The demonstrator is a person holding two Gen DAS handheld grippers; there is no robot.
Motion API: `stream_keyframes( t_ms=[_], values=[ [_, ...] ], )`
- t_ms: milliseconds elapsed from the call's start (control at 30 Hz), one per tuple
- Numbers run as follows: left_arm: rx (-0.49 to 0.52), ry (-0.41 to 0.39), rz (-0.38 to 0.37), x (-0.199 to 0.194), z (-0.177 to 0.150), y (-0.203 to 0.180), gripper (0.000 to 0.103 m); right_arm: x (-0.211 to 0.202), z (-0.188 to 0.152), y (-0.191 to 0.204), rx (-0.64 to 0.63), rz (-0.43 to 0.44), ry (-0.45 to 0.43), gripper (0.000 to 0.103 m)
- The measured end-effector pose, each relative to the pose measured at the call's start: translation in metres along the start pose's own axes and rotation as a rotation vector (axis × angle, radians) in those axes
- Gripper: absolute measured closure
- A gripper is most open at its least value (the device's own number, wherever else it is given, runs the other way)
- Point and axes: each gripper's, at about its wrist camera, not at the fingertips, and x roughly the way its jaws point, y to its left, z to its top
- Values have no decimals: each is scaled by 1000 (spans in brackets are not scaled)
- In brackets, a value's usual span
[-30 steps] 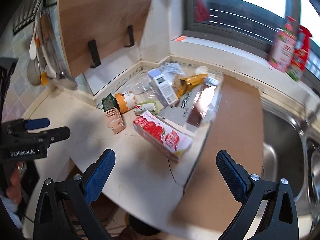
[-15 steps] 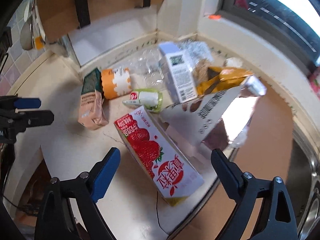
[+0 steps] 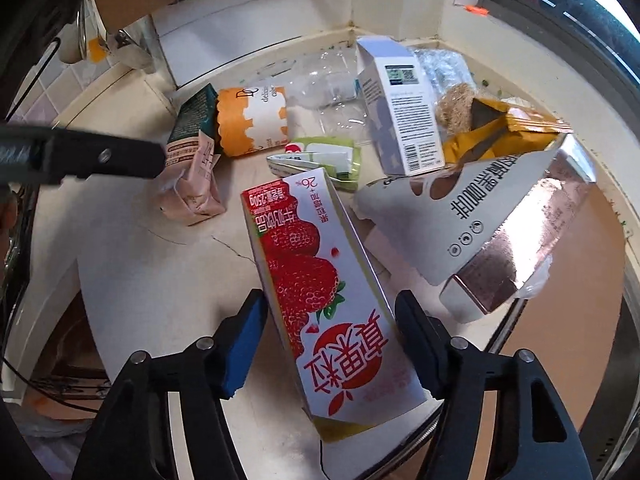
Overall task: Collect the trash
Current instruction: 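Grasp the green-brown milk carton with the left tool while the right tool grasps the strawberry juice carton, then carry both cartons down toward the black trash bin on the floor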
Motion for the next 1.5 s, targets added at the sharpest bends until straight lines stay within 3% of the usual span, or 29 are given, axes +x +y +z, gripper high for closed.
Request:
stream_keyframes(
  t_ms=[500,533,633,1067,1500],
  values=[
    [-69,73,88,48,15,-10,23,-9,-23,-7,123,-29,-28,46],
    [-70,71,86,49,15,-10,29,-10,-21,-7,127,-30,-27,47],
    [-70,84,83,54,12,-10,62,-14,-24,-8,146,-29,-26,47],
    [-64,22,31,19,-16,-3,67,-37,-54,-2,276,33,-33,50],
    [24,-24,-33,-52,-96,-34,67,-100,-100,13,398,128,-111,50]
  ],
)
